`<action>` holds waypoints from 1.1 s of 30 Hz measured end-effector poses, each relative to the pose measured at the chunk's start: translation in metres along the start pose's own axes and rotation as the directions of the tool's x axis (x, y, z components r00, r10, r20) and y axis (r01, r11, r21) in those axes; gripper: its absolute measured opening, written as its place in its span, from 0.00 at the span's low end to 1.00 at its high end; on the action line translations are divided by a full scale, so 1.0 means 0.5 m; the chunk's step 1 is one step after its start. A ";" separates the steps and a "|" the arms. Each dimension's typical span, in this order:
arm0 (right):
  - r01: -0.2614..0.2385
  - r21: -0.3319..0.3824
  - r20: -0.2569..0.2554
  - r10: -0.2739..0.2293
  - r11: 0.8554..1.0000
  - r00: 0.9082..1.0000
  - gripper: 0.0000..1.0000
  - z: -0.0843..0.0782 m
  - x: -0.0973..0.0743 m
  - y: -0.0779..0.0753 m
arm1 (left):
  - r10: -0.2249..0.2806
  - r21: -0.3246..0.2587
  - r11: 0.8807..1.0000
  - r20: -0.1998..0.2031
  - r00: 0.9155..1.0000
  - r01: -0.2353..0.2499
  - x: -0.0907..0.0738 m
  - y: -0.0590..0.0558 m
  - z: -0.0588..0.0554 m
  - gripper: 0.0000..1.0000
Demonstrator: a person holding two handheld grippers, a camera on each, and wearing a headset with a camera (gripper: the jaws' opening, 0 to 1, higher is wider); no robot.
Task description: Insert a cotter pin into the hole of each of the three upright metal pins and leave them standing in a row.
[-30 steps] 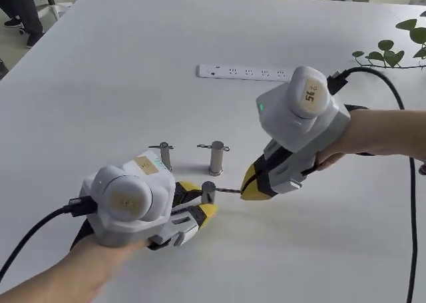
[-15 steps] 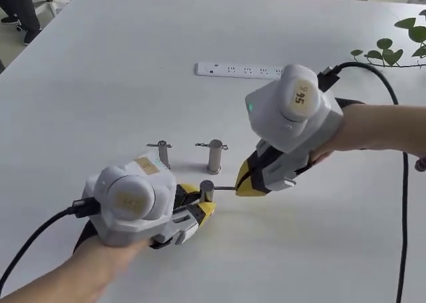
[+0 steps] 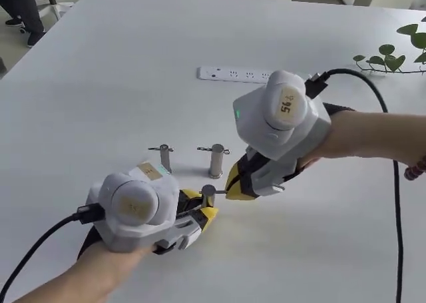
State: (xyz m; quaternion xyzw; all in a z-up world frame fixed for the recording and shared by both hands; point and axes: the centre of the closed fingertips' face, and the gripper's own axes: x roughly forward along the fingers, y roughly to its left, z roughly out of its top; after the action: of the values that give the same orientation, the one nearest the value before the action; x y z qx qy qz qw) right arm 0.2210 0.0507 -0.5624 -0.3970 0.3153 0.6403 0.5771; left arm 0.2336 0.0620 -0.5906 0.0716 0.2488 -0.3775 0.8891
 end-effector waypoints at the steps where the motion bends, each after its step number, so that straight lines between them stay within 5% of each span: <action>1: 0.000 0.005 0.002 0.000 1.000 1.000 0.00 0.002 0.002 0.000 | -0.001 0.001 1.000 0.000 1.000 0.001 0.000 0.000 0.000 0.12; 11: 0.004 0.032 0.037 -0.005 0.999 0.999 0.00 0.005 0.004 -0.004 | 0.008 0.001 1.000 0.002 1.000 -0.008 0.002 0.000 -0.001 0.12; 15: 0.011 0.052 0.063 -0.015 0.999 0.998 0.10 0.002 -0.005 -0.008 | 0.005 0.011 1.000 -0.003 1.000 -0.005 0.002 -0.001 -0.001 0.12; 21: 0.029 0.070 0.048 -0.032 0.997 0.998 0.07 -0.020 -0.019 -0.014 | 0.007 0.009 1.000 0.000 1.000 -0.007 0.002 0.000 -0.002 0.12; 33: 0.016 0.071 0.056 -0.020 0.997 0.998 0.00 -0.013 -0.012 0.002 | -0.002 -0.002 1.000 0.009 1.000 0.002 0.002 -0.001 -0.003 0.12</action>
State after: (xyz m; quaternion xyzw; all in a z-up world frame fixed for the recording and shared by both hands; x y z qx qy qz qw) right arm 0.2213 0.0421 -0.5606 -0.3608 0.3176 0.6343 0.6054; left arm 0.2331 0.0616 -0.5924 0.0687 0.2454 -0.3783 0.8899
